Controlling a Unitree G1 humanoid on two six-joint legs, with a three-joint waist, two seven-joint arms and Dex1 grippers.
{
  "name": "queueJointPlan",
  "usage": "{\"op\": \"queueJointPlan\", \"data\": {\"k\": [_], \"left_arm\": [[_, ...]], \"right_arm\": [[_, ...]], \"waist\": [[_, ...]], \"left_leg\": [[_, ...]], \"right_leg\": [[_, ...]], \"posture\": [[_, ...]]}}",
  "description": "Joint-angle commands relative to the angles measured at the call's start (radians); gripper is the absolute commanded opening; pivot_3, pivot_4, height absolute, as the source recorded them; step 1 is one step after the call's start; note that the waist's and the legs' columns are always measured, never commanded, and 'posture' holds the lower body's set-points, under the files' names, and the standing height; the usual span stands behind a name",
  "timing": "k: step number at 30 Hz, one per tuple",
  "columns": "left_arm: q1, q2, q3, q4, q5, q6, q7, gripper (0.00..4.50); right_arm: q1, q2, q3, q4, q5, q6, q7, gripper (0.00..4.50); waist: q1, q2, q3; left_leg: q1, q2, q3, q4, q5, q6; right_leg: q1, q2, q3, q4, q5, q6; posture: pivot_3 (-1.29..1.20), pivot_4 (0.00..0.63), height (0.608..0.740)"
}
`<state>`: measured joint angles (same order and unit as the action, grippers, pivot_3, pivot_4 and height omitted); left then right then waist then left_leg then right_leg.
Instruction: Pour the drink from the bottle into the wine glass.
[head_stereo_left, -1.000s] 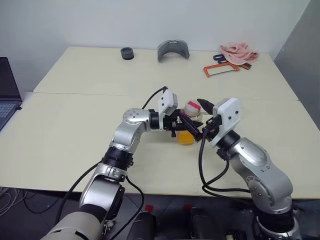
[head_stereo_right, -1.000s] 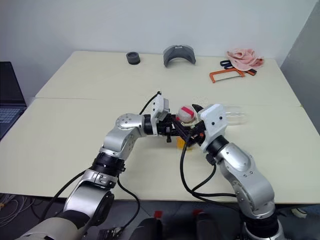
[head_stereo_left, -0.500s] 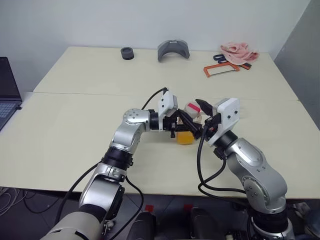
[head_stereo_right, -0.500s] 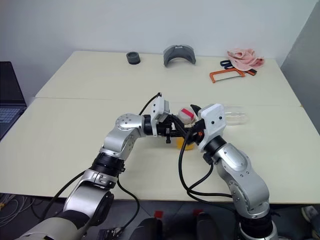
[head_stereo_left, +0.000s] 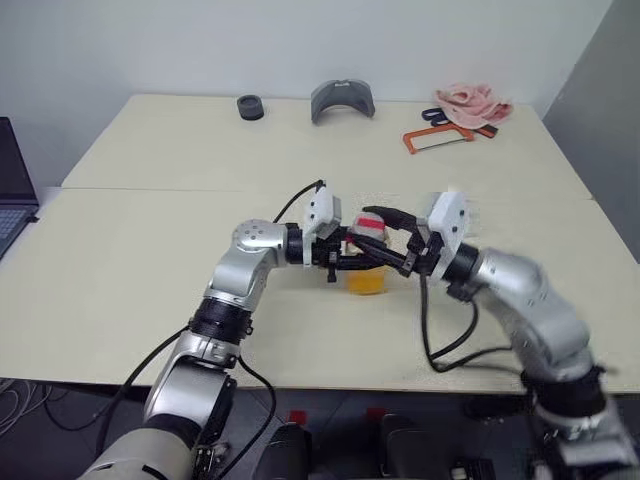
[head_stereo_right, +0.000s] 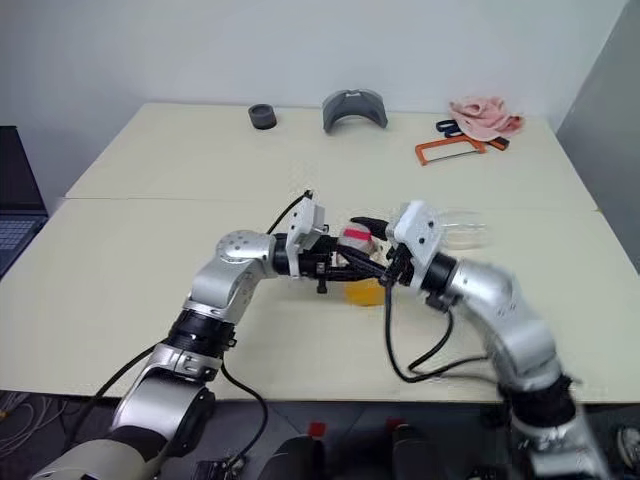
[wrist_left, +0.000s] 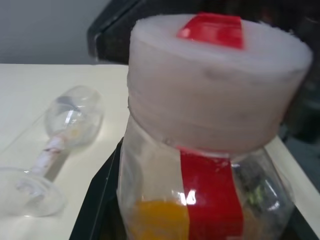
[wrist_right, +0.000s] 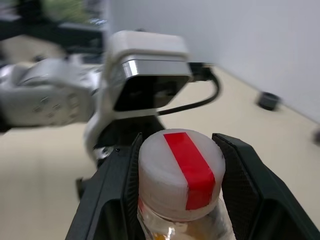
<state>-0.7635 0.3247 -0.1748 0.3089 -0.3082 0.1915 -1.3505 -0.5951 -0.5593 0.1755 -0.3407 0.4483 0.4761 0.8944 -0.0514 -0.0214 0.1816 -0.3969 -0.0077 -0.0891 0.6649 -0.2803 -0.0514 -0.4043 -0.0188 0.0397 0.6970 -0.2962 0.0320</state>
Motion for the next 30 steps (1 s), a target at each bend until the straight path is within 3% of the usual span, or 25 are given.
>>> {"op": "queueJointPlan", "data": {"k": [1, 3, 9, 13, 16, 21, 24, 30], "left_arm": [[-0.027, 0.003, 0.01, -0.028, -0.043, 0.038, -0.021, 1.73], [-0.029, 0.002, 0.016, -0.025, -0.038, 0.036, -0.011, 1.73], [-0.025, -0.028, 0.041, -0.011, -0.024, 0.032, 0.086, 1.73], [-0.021, -0.051, 0.045, 0.003, -0.005, 0.0, 0.145, 1.73], [-0.028, -0.065, 0.035, 0.02, 0.004, -0.018, 0.16, 1.73], [-0.047, -0.073, 0.023, 0.061, 0.024, -0.051, 0.158, 1.73], [-0.061, -0.08, 0.017, 0.091, 0.038, -0.075, 0.154, 1.73], [-0.07, -0.088, 0.015, 0.12, 0.051, -0.101, 0.152, 1.73]], "right_arm": [[-0.063, -0.05, 0.049, 0.037, 0.061, 0.075, 0.178, 1.89], [-0.064, -0.052, 0.022, 0.063, 0.047, 0.074, 0.145, 1.89], [0.047, -0.048, -0.141, -0.056, 0.077, 0.099, -0.019, 3.94], [0.204, 0.0, -0.221, -0.284, 0.139, 0.21, -0.215, 3.95], [0.266, 0.108, -0.174, -0.403, 0.053, 0.267, -0.447, 3.95], [0.263, 0.209, -0.072, -0.414, -0.116, 0.246, -0.639, 3.95], [0.243, 0.272, -0.035, -0.386, -0.199, 0.214, -0.722, 3.95], [0.233, 0.322, 0.011, -0.362, -0.239, 0.213, -0.737, 3.95]], "waist": [[-0.001, 0.0, 0.0], [-0.001, 0.0, 0.0], [0.006, 0.0, 0.0], [0.019, 0.0, 0.0], [0.015, 0.0, 0.0], [0.011, 0.0, 0.0], [0.011, 0.0, 0.0], [0.012, 0.0, 0.0]], "left_leg": [[0.0, 0.0, 0.0, -0.001, 0.0, 0.0], [-0.001, 0.001, -0.002, 0.0, 0.0, 0.0], [-0.003, 0.0, -0.006, 0.002, 0.0, 0.0], [-0.003, 0.0, -0.006, 0.002, 0.001, -0.002], [-0.003, 0.001, -0.006, 0.001, 0.001, -0.002], [-0.002, 0.0, -0.006, 0.001, 0.002, -0.002], [-0.002, 0.0, -0.006, 0.001, 0.003, -0.003], [-0.002, 0.0, -0.006, 0.001, 0.003, -0.004]], "right_leg": [[0.0, 0.0, 0.0, 0.0, 0.0, 0.0], [0.0, -0.001, -0.001, 0.0, 0.0, 0.0], [-0.001, -0.005, 0.0, 0.0, 0.0, 0.0], [-0.001, -0.005, 0.0, 0.0, 0.0, 0.0], [-0.001, -0.004, 0.0, 0.0, 0.0, 0.0], [-0.001, -0.003, 0.001, 0.002, 0.0, 0.0], [-0.001, -0.002, 0.001, 0.001, 0.0, 0.0], [-0.001, -0.003, 0.001, 0.001, 0.0, 0.0]], "posture": [[0.0, 0.15, 0.74], [0.0, 0.15, 0.74], [0.0, 0.15, 0.74], [0.0, 0.15, 0.74], [0.0, 0.15, 0.74], [0.0, 0.15, 0.74], [0.0, 0.15, 0.74], [0.0, 0.15, 0.74]]}}
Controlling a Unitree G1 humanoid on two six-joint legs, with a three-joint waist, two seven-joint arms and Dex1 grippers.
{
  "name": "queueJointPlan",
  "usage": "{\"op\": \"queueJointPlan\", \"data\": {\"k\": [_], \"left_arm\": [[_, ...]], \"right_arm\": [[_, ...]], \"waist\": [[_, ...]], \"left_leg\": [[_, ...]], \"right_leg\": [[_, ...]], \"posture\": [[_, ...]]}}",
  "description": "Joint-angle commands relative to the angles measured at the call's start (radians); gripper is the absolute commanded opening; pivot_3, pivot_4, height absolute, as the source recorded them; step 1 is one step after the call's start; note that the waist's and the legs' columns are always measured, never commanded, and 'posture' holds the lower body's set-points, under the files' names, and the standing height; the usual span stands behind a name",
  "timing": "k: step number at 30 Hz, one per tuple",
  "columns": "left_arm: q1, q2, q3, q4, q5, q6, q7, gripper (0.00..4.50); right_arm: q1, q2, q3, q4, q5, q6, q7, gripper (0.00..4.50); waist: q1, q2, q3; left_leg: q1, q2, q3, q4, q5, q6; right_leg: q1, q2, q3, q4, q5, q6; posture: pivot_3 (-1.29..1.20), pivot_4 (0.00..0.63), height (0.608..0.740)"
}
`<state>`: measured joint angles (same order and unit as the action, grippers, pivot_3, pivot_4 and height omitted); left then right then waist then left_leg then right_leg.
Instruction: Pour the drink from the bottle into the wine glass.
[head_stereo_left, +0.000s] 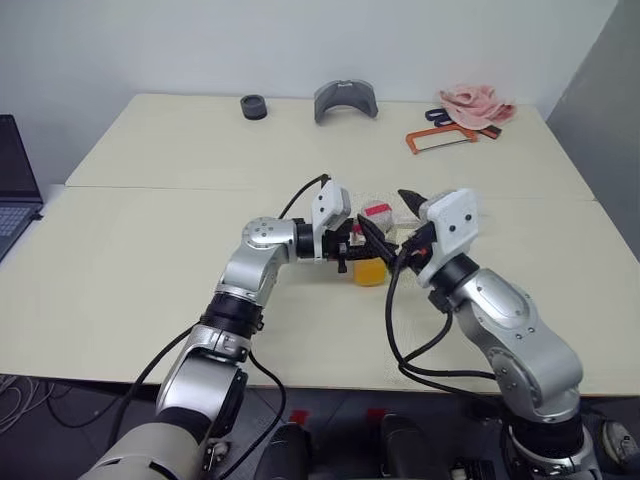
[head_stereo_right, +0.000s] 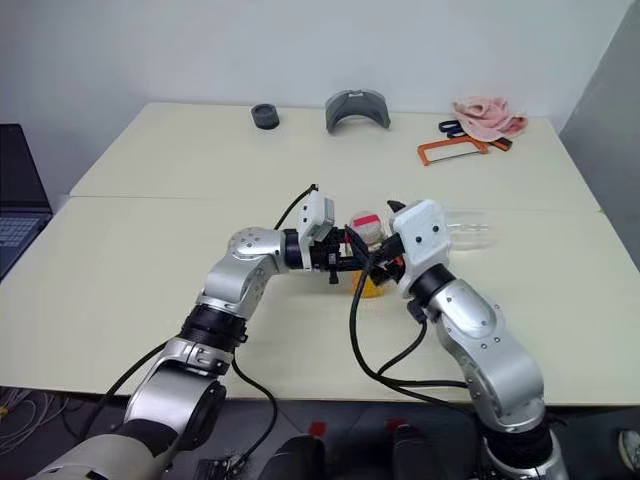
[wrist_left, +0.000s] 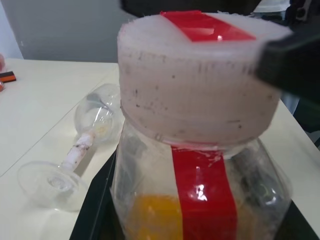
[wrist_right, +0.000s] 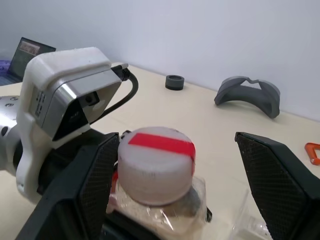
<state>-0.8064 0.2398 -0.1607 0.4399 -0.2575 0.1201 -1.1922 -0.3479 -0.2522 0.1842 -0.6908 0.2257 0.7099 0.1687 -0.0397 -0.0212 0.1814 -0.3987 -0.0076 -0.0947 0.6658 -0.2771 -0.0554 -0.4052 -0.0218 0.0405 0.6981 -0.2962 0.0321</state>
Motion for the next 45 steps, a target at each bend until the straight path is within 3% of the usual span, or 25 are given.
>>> {"op": "queueJointPlan", "data": {"k": [1, 6, 9, 13, 17, 20, 25, 29, 37, 45], "left_arm": [[-0.026, -0.003, 0.0, -0.009, 0.002, -0.034, -0.008, 1.73], [-0.027, -0.001, 0.002, 0.001, 0.008, -0.049, -0.01, 1.73], [-0.026, 0.002, 0.004, 0.005, 0.009, -0.053, -0.011, 1.73], [-0.021, 0.006, 0.005, -0.001, 0.009, -0.05, -0.014, 1.73], [-0.018, 0.015, 0.006, -0.007, 0.007, -0.044, -0.025, 1.72], [-0.02, 0.037, -0.003, -0.017, -0.001, -0.029, -0.075, 1.72], [-0.038, 0.111, -0.042, -0.03, -0.004, -0.013, -0.233, 1.72], [-0.045, 0.116, -0.036, -0.031, -0.008, -0.011, -0.242, 1.71], [-0.004, 0.105, -0.023, -0.076, -0.018, 0.013, -0.181, 1.69], [0.005, 0.073, 0.022, -0.073, -0.035, 0.004, -0.089, 1.69]], "right_arm": [[-0.015, 0.02, 0.003, -0.007, -0.02, -0.021, -0.01, 3.95], [-0.02, 0.042, -0.014, 0.014, -0.025, -0.024, -0.005, 3.95], [-0.018, 0.046, -0.02, 0.018, -0.028, -0.023, -0.002, 3.32], [-0.011, 0.037, -0.016, 0.018, -0.023, -0.023, 0.02, 1.96], [-0.011, 0.029, -0.014, 0.03, -0.003, -0.03, 0.059, 1.86], [-0.047, -0.055, -0.025, 0.09, 0.053, -0.093, 0.227, 1.86], [-0.224, -0.321, -0.043, 0.307, 0.208, -0.126, 0.69, 1.86], [-0.294, -0.386, -0.08, 0.444, 0.303, -0.048, 0.794, 1.86], [-0.209, -0.369, -0.175, 0.326, 0.298, -0.096, 0.668, 4.5], [-0.1, -0.27, -0.203, 0.091, 0.291, -0.04, 0.42, 4.5]], "waist": [[0.0, 0.0, 0.0], [-0.001, 0.0, 0.0], [-0.001, 0.0, 0.0], [-0.001, 0.0, 0.0], [-0.002, 0.0, 0.0], [-0.004, 0.0, 0.0], [-0.012, 0.0, 0.0], [-0.014, 0.0, 0.0], [-0.011, 0.0, 0.0], [-0.009, 0.0, 0.0]], "left_leg": [[0.0, 0.0, 0.0, 0.0, 0.0, 0.0], [0.0, 0.0, 0.0, 0.0, -0.001, 0.001], [0.0, 0.0, 0.0, 0.0, -0.001, 0.002], [0.0, 0.0, 0.0, 0.0, -0.001, 0.002], [0.0, 0.0, 0.0, 0.0, -0.001, 0.002], [0.0, 0.0, 0.0, 0.0, -0.001, 0.002], [0.001, -0.001, 0.003, 0.0, -0.002, 0.004], [0.001, 0.0, 0.005, 0.0, -0.002, 0.004], [0.0, 0.001, 0.0, 0.0, -0.002, 0.004], [-0.001, 0.001, -0.001, 0.0, -0.002, 0.004]], "right_leg": [[0.0, 0.0, 0.0, 0.0, 0.0, 0.0], [0.0, 0.0, 0.0, 0.0, 0.0, 0.0], [0.0, 0.0, 0.0, 0.0, 0.0, 0.0], [0.0, 0.0, 0.0, 0.0, 0.0, 0.0], [0.0, 0.0, 0.0, 0.0, 0.0, 0.0], [0.0, 0.0, 0.0, 0.0, 0.0, 0.0], [0.001, 0.001, -0.001, -0.001, 0.0, 0.0], [0.001, 0.002, -0.002, -0.001, 0.0, 0.0], [0.0, -0.001, 0.0, 0.0, 0.0, 0.0], [0.0, -0.001, -0.001, 0.0, 0.0, 0.0]], "posture": [[0.0, 0.15, 0.74], [0.0, 0.15, 0.74], [0.0, 0.15, 0.74], [0.0, 0.15, 0.74], [0.0, 0.15, 0.74], [0.0, 0.15, 0.74], [0.0, 0.15, 0.74], [0.0, 0.15, 0.74], [0.0, 0.15, 0.74], [0.0, 0.15, 0.74]]}}
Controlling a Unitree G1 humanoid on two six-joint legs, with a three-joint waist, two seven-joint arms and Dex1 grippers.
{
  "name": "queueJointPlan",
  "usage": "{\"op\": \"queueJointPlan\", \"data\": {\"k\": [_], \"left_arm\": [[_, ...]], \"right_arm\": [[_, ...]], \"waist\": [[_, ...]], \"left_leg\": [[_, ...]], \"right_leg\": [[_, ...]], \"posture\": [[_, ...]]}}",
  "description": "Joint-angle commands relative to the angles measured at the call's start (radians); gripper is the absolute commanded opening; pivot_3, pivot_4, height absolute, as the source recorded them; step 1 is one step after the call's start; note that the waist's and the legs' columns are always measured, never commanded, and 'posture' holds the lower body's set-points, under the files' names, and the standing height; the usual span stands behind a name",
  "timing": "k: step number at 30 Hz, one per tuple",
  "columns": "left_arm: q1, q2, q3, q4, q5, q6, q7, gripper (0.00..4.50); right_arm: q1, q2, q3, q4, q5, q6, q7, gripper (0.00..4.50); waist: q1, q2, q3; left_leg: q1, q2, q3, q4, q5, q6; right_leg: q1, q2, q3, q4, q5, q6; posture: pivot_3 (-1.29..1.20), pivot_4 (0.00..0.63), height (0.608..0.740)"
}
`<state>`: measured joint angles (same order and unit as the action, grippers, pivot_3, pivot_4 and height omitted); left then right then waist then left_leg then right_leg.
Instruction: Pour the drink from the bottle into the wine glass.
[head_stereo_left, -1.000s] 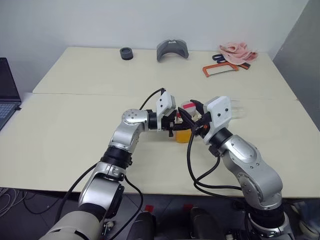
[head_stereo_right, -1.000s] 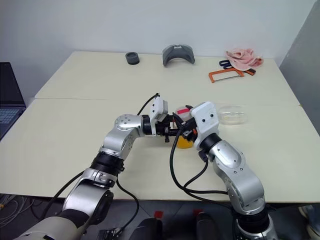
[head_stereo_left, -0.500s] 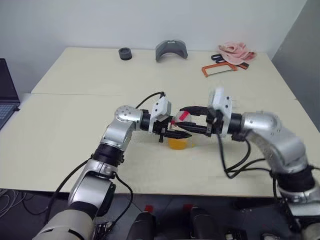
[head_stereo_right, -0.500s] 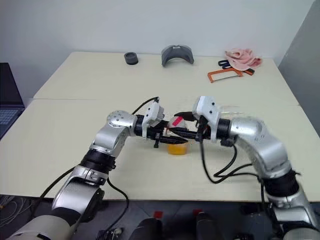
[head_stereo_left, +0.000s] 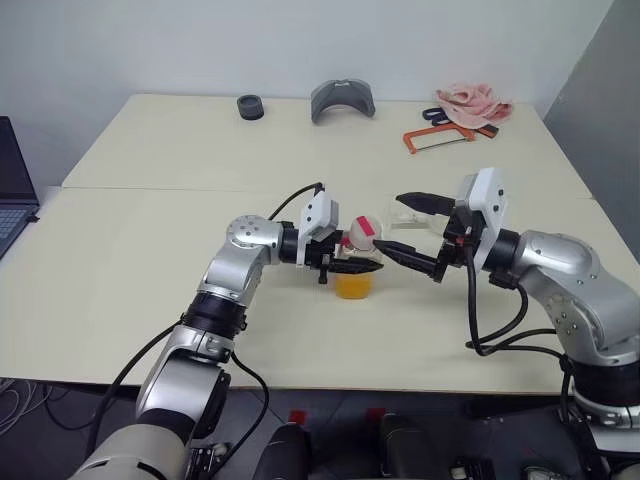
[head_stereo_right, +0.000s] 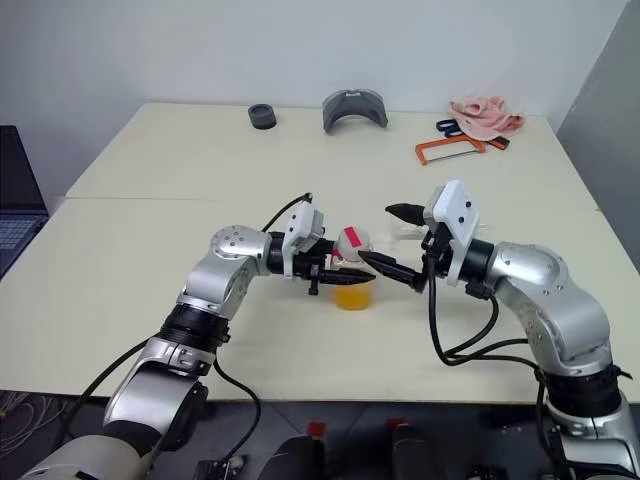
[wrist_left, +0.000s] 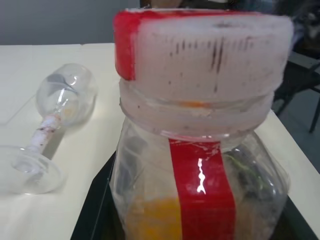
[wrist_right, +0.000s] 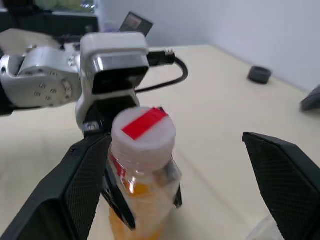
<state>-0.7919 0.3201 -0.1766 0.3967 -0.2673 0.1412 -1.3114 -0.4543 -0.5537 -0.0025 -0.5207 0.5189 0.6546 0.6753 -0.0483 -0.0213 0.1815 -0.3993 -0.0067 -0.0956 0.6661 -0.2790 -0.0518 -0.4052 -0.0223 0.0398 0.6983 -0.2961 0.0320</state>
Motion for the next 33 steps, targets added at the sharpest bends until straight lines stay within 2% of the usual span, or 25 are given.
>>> {"op": "queueJointPlan", "data": {"k": [1, 7, 13, 25, 33], "left_arm": [[-0.009, -0.013, 0.043, -0.023, -0.026, -0.02, 0.042, 1.69], [0.0, -0.028, 0.05, -0.009, -0.028, -0.025, 0.065, 1.69], [-0.003, -0.028, 0.042, -0.003, -0.023, -0.03, 0.056, 1.69], [-0.007, -0.01, 0.045, 0.002, -0.023, -0.03, 0.037, 1.69], [-0.012, -0.007, 0.043, 0.011, -0.022, -0.035, 0.035, 1.69]], "right_arm": [[0.012, 0.055, -0.01, -0.094, -0.007, 0.022, -0.121, 4.5], [0.019, 0.126, 0.075, -0.127, -0.095, 0.004, -0.231, 4.5], [-0.013, 0.138, 0.136, -0.08, -0.186, -0.043, -0.245, 4.5], [0.013, 0.121, 0.036, -0.067, -0.148, -0.008, -0.241, 4.5], [0.016, 0.1, 0.016, -0.085, -0.088, 0.03, -0.217, 4.5]], "waist": [[-0.001, 0.0, 0.0], [-0.002, 0.0, 0.0], [-0.002, 0.0, 0.0], [-0.002, 0.0, 0.0], [-0.002, 0.0, 0.0]], "left_leg": [[0.0, 0.0, 0.0, 0.0, 0.0, 0.0], [0.0, 0.0, 0.0, 0.0, 0.001, -0.001], [0.0, -0.001, 0.0, 0.0, 0.001, -0.001], [0.0, -0.001, 0.0, 0.0, 0.001, -0.001], [0.0, -0.001, 0.0, 0.0, 0.0, 0.0]], "right_leg": [[0.0, 0.0, 0.0, 0.0, 0.0, 0.0], [0.0, 0.0, 0.0, 0.0, 0.0, 0.0], [0.0, 0.0, 0.0, 0.0, 0.0, 0.0], [0.0, 0.0, 0.0, 0.0, 0.0, 0.0], [0.0, 0.0, 0.0, 0.0, 0.0, 0.0]], "posture": [[0.0, 0.15, 0.74], [0.0, 0.15, 0.74], [0.0, 0.15, 0.74], [0.0, 0.15, 0.74], [0.0, 0.15, 0.74]]}}
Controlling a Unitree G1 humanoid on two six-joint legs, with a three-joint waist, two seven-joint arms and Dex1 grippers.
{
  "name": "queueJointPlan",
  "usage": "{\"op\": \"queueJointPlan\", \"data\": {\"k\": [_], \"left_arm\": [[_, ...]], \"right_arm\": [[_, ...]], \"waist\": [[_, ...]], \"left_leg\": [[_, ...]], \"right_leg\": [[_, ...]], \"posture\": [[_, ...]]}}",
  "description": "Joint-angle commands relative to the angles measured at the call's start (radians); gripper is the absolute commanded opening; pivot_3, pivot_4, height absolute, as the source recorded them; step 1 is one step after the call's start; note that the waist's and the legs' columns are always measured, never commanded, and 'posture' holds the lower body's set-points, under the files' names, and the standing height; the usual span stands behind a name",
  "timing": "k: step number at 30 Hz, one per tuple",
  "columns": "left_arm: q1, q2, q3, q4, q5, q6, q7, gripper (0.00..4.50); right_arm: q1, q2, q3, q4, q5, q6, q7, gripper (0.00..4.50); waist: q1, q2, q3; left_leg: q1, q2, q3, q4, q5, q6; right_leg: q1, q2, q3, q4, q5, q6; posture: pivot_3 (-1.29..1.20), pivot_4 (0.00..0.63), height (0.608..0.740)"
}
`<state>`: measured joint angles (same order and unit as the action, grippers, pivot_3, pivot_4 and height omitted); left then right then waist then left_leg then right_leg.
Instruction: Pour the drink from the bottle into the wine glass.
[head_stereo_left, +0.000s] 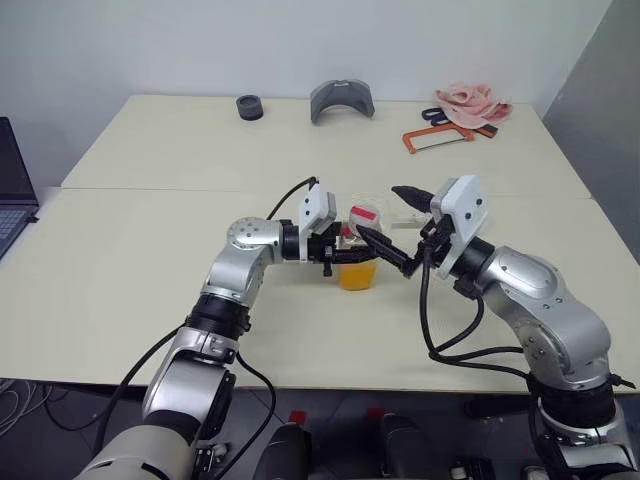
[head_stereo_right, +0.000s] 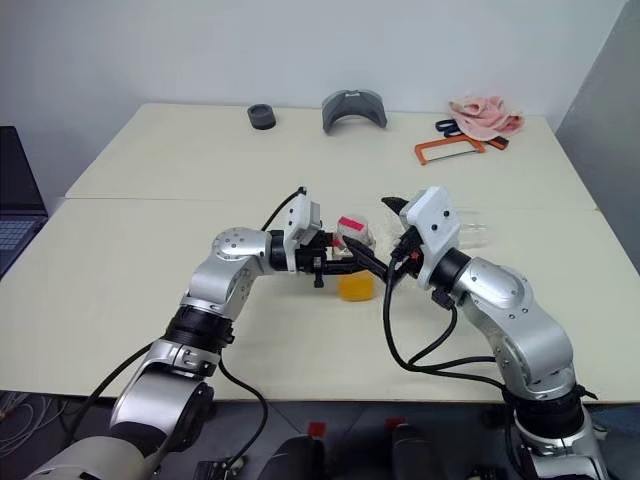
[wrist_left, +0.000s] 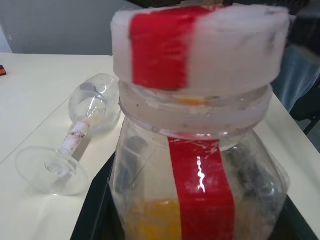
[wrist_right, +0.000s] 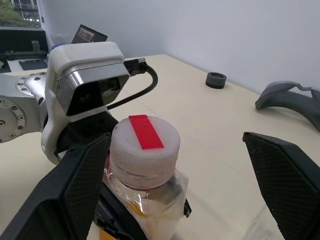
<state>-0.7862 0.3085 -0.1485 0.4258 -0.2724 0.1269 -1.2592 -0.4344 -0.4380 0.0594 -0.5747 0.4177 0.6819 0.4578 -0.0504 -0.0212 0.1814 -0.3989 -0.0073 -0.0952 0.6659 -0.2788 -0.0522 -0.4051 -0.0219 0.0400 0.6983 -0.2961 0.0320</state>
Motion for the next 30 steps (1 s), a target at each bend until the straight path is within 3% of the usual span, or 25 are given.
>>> {"op": "queueJointPlan", "data": {"k": [1, 27, 30], "left_arm": [[-0.018, 0.005, 0.015, -0.017, -0.017, -0.021, -0.017, 1.69], [-0.019, 0.015, 0.03, -0.01, -0.015, -0.034, -0.004, 1.69], [-0.019, 0.015, 0.034, -0.013, -0.014, -0.038, 0.011, 1.69]], "right_arm": [[-0.004, -0.018, -0.046, -0.031, 0.017, 0.005, 0.001, 4.5], [0.001, -0.081, -0.115, -0.049, 0.202, 0.071, 0.069, 4.5], [0.014, -0.112, -0.109, -0.032, 0.17, -0.002, 0.122, 4.5]], "waist": [[0.0, 0.0, 0.0], [0.0, 0.0, 0.0], [0.001, 0.0, 0.0]], "left_leg": [[0.0, 0.0, 0.0, 0.0, 0.0, 0.0], [0.0, 0.0, 0.0, 0.0, 0.0, 0.001], [0.0, 0.0, 0.0, 0.0, 0.0, 0.001]], "right_leg": [[0.0, 0.0, 0.0, 0.0, 0.0, 0.0], [0.0, 0.0, 0.0, 0.0, 0.0, 0.0], [0.0, 0.0, 0.0, 0.0, 0.0, 0.0]], "posture": [[0.0, 0.15, 0.74], [0.0, 0.15, 0.74], [0.0, 0.15, 0.74]]}}
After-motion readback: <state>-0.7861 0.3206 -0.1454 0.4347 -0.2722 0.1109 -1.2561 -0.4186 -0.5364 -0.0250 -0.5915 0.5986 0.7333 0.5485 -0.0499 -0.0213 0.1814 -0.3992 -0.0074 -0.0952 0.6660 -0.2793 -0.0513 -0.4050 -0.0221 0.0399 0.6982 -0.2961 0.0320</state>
